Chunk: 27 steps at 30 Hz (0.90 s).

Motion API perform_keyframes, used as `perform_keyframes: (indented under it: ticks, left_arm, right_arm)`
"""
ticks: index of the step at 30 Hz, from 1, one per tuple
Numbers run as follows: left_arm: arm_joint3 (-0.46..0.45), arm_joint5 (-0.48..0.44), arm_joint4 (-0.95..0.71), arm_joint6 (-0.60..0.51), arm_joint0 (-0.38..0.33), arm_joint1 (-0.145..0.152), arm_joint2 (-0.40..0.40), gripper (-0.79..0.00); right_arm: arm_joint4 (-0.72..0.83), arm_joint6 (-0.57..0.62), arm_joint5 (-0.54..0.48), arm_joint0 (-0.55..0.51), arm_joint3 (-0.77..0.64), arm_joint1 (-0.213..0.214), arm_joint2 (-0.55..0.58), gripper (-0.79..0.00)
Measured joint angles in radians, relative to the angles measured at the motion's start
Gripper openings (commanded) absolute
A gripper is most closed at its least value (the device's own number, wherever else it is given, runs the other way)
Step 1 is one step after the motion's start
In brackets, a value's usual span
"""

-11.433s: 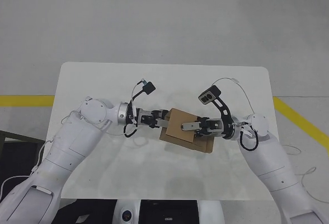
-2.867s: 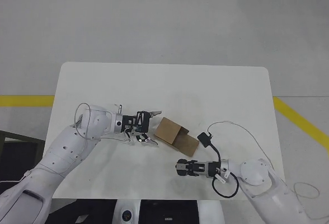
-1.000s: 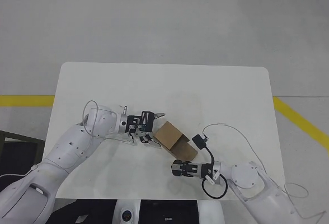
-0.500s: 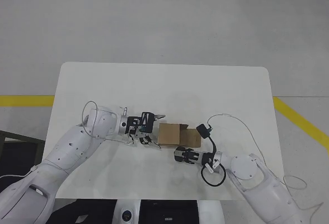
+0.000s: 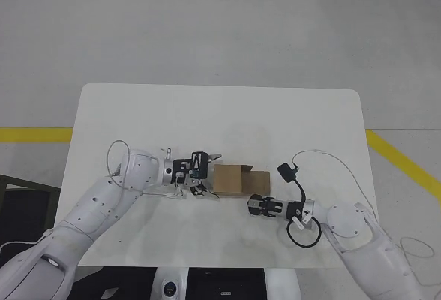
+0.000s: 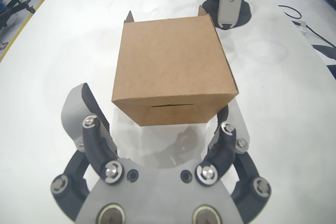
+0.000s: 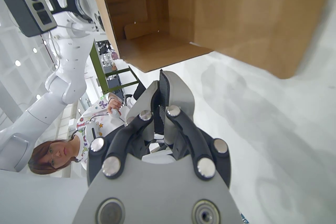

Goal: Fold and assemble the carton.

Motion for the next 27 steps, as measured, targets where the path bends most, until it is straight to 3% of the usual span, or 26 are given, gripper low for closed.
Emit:
perform_keyframes:
  ticks: [13, 27]
  left_arm:
    - [-0.131, -0.003, -0.115, -0.175, 0.095, 0.021, -0.077, 0.0]
    - [-0.111, -0.006, -0.169, -0.206, 0.079, -0.006, -0.044, 0.0]
  right_arm:
    - [0.02, -0.039, -0.056, 0.039, 0.089, -0.003, 0.012, -0.785]
    - [0.087, -0.059, -0.044, 0.053, 0.101, -0.012, -0.007, -0.785]
